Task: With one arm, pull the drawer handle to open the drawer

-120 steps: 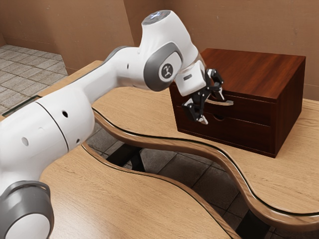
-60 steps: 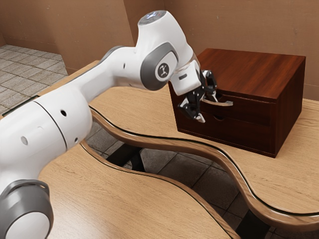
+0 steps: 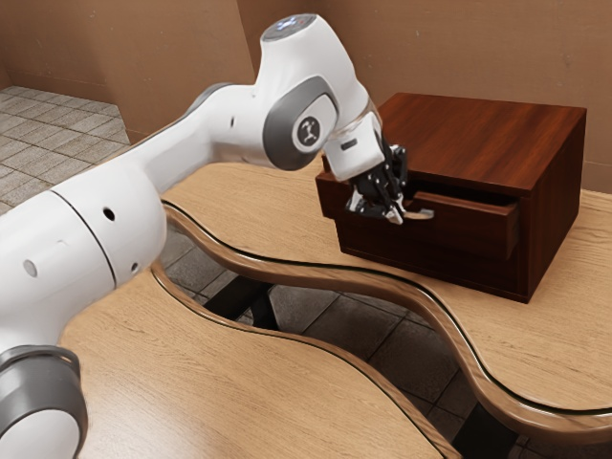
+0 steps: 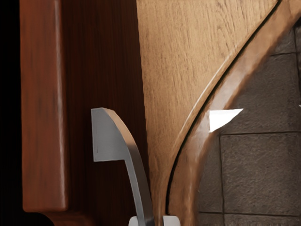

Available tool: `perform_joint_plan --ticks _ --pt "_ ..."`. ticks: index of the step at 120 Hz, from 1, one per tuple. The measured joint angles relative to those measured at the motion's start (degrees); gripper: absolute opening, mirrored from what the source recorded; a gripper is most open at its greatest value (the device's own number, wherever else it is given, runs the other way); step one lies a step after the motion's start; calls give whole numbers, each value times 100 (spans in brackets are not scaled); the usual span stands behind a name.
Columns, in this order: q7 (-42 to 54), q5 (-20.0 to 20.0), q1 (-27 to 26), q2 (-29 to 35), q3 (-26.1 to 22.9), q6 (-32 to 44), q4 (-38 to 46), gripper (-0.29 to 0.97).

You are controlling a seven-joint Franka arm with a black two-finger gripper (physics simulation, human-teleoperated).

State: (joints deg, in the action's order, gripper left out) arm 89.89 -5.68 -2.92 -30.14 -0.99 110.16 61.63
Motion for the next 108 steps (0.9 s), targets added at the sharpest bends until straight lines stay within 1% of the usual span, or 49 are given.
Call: perform_joint_plan --ticks 22,32,59,74,100,108 --pt "-136 -6 -21 407 -8 -30 548 -10" --pt "-206 11 -27 744 -21 -41 977 -9" --pt "-393 45 -72 1424 -24 47 1962 -12" --pt "-494 53 -134 1855 -11 146 2494 -10" --pt "-685 190 -241 2620 -48 357 3455 -10" --pt "-776 387 -296 3102 -80 368 3585 -10"
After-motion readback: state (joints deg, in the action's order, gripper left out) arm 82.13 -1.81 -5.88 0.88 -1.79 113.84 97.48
